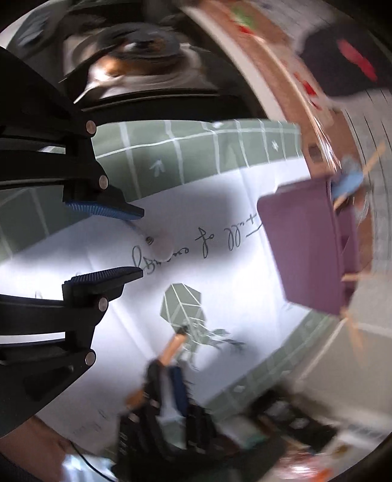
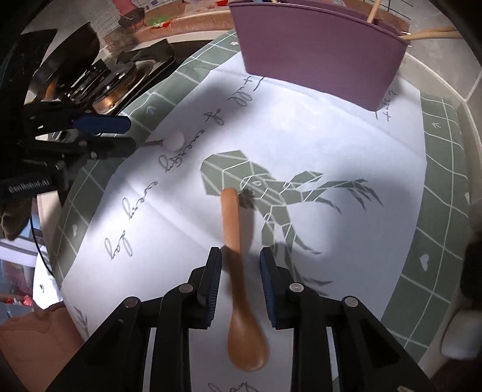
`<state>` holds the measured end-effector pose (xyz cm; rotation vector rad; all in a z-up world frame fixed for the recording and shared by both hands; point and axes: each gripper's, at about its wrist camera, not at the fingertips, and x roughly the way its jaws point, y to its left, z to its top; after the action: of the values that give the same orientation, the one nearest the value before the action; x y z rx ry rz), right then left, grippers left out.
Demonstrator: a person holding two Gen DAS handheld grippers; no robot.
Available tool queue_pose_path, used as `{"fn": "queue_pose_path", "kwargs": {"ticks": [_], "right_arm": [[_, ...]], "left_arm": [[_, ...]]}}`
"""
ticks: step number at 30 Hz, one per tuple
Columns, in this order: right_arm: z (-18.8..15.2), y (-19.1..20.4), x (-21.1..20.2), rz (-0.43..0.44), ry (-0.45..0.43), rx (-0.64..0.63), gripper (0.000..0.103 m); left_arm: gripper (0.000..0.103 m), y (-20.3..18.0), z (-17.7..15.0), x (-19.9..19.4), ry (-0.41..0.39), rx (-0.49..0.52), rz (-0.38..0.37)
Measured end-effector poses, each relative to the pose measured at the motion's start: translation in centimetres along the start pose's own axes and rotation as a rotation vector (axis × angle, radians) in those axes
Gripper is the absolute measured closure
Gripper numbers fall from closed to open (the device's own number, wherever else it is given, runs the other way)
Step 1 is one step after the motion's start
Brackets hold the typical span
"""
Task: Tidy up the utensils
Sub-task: 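Grasp the wooden spoon with the right tool while the left tool holds the white-handled spoon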
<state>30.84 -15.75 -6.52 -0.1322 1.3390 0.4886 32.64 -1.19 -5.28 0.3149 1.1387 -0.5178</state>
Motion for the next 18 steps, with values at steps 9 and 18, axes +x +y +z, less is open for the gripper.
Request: {"fn": "queue_pose_path", "kwargs": {"ticks": [9, 18], "right_arm": [[-1.7, -2.3, -1.7, 0.018, -0.054, 0.099, 0.078], [-2.2, -2.4, -2.2, 0.051, -0.109, 0.135, 0.077]], "left_arm": [[0.069, -1.8, 3.1, 5.1, 0.177, 0.170, 0.034], [0.080, -0.2, 2.9, 3.8, 0.025, -0.147, -0.108]]}}
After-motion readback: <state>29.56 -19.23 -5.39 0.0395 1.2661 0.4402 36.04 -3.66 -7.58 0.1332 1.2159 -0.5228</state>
